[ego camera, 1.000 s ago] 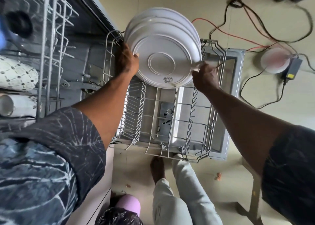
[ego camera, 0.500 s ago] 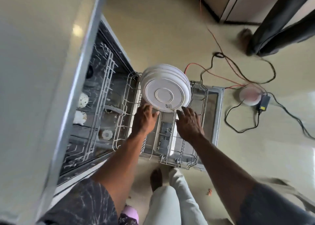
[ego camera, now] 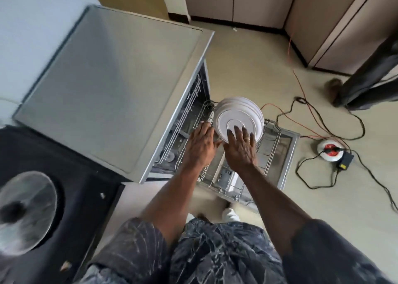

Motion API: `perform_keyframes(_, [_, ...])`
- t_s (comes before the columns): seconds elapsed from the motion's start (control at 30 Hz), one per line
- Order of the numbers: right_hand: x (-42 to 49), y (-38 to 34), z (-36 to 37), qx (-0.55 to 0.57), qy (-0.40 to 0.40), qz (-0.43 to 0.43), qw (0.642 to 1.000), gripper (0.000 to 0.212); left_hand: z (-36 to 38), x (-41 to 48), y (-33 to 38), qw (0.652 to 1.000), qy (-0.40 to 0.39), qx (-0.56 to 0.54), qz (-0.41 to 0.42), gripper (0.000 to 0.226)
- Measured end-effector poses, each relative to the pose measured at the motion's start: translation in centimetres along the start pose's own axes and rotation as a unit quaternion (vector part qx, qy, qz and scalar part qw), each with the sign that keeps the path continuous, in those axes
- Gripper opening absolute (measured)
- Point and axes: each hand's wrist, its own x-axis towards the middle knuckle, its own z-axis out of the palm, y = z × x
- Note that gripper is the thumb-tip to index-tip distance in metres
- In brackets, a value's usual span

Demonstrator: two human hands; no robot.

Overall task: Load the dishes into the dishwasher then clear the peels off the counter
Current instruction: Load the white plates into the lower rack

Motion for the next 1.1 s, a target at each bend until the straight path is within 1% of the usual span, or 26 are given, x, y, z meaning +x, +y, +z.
perform_keyframes(0.07, [-0.6, -1.1, -0.3, -0.015, 0.001, -0.014, 1.0, 0.055, -0.7, -1.4, -0.2, 1.0, 0.017, 0.0, 0.0, 0.072])
perform_keyframes(0.2, [-1.5, -3.5, -0.6, -0.05, 0.004, -0.044, 0.998, 0.054, -2.7, -4.6, -1.6, 0.997, 0.075, -0.009, -0.016, 0.075])
perform_keyframes(0.3, [-2.4, -6.1, -0.4, -0.074, 0.024, -0.062, 0.995, 0.055, -3.7, -8.0, -4.4, 0.988, 0.148, -0.027, -0.025, 0.065])
perform_keyframes(0.37, [-3.1, -8.0, -0.1, -0.085, 0.032, -0.073, 0.993, 0.055, -4.1, -10.2, -6.4, 0.983, 0.175, -0.026, -0.047, 0.06])
perform_keyframes(0.47, [-4.8, -12.0, 1.2, -0.09, 0.042, -0.109, 0.989, 0.055, -4.8, -14.4, -9.8, 0.979, 0.183, -0.032, -0.085, 0.063])
perform_keyframes(0.57, [-6.4, -16.2, 2.4, -0.108, 0.059, -0.147, 0.981, 0.055, -5.2, -18.9, -13.1, 0.976, 0.175, -0.047, -0.119, 0.069])
perform_keyframes(0.7, [-9.0, -22.1, 4.6, -0.119, 0.043, -0.19, 0.973, 0.055, -5.4, -25.5, -17.3, 0.965, 0.177, -0.06, -0.184, 0.077])
perform_keyframes(0.8, [-11.0, -27.1, 6.8, -0.119, 0.039, -0.242, 0.962, 0.055, -5.3, -30.8, -20.2, 0.948, 0.187, -0.069, -0.247, 0.082])
perform_keyframes(0.9, [-12.8, -31.8, 9.4, -0.114, 0.023, -0.296, 0.948, 0.056, -4.7, -36.5, -22.9, 0.924, 0.208, -0.055, -0.317, 0.087])
perform_keyframes(0.97, [-14.5, -35.0, 11.5, -0.125, 0.025, -0.351, 0.928, 0.055, -4.3, -40.9, -24.4, 0.902, 0.222, -0.06, -0.364, 0.094])
perform_keyframes(1.03, [-16.2, -37.8, 13.3, -0.134, 0.023, -0.399, 0.907, 0.054, -4.4, -44.9, -25.7, 0.879, 0.23, -0.071, -0.411, 0.093])
perform_keyframes(1.1, [-18.5, -41.0, 15.2, -0.15, 0.005, -0.457, 0.877, 0.053, -3.8, -49.6, -26.6, 0.843, 0.247, -0.074, -0.471, 0.092])
